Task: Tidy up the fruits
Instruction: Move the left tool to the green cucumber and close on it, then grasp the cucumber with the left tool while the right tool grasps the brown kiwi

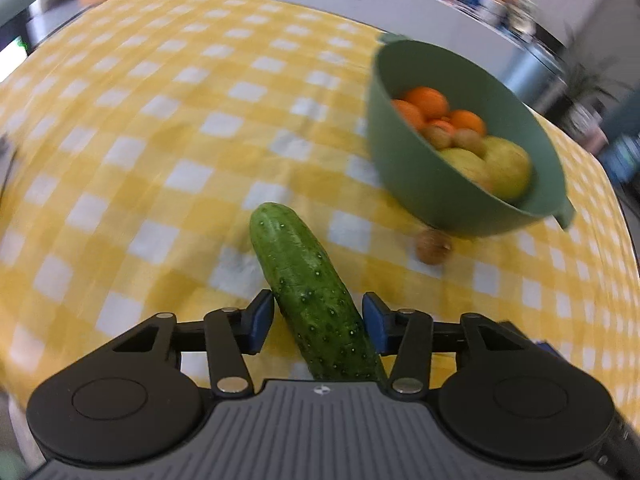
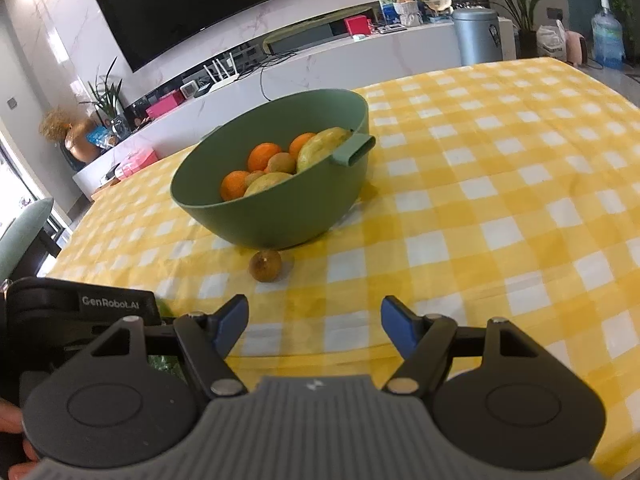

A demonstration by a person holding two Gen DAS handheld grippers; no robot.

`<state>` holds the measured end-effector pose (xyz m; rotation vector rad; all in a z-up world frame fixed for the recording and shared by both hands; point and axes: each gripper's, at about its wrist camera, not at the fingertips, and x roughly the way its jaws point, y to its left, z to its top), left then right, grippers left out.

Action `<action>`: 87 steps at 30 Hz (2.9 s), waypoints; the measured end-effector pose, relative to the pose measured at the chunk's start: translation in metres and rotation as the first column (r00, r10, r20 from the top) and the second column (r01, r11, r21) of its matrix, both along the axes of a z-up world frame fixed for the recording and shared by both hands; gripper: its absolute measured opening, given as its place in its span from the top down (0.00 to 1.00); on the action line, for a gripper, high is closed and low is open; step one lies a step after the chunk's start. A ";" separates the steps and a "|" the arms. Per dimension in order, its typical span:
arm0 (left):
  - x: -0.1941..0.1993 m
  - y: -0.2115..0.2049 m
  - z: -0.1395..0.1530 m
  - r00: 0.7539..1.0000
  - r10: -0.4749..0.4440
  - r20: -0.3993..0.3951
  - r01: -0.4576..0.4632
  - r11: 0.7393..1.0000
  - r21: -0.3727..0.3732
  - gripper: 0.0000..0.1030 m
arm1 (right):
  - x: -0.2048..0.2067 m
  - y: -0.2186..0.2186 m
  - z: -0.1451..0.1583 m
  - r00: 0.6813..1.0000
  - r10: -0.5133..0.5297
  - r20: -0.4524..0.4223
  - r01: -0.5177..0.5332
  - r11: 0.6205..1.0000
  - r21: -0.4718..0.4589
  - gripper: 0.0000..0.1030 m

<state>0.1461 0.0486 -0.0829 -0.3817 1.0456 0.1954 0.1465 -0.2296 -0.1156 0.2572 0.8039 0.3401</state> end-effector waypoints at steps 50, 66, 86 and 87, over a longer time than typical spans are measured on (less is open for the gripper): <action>0.013 0.020 -0.012 0.899 -0.419 0.125 0.402 0.905 0.136 0.50 | 0.029 0.061 -0.017 0.972 0.185 0.143 -0.154 0.967 -0.201 0.51; 0.003 0.014 -0.016 0.908 -0.379 0.178 0.335 0.913 0.234 0.35 | 0.039 0.078 -0.028 0.956 0.245 0.164 -0.199 0.946 -0.254 0.63; 0.000 -0.011 -0.025 0.874 -0.463 0.149 0.377 0.838 0.395 0.33 | 0.051 0.071 -0.031 0.975 0.181 0.126 -0.157 0.972 -0.177 0.77; 0.001 -0.010 -0.026 0.881 -0.448 0.155 0.363 0.847 0.387 0.37 | 0.051 0.071 -0.031 0.977 0.176 0.122 -0.153 0.972 -0.176 0.77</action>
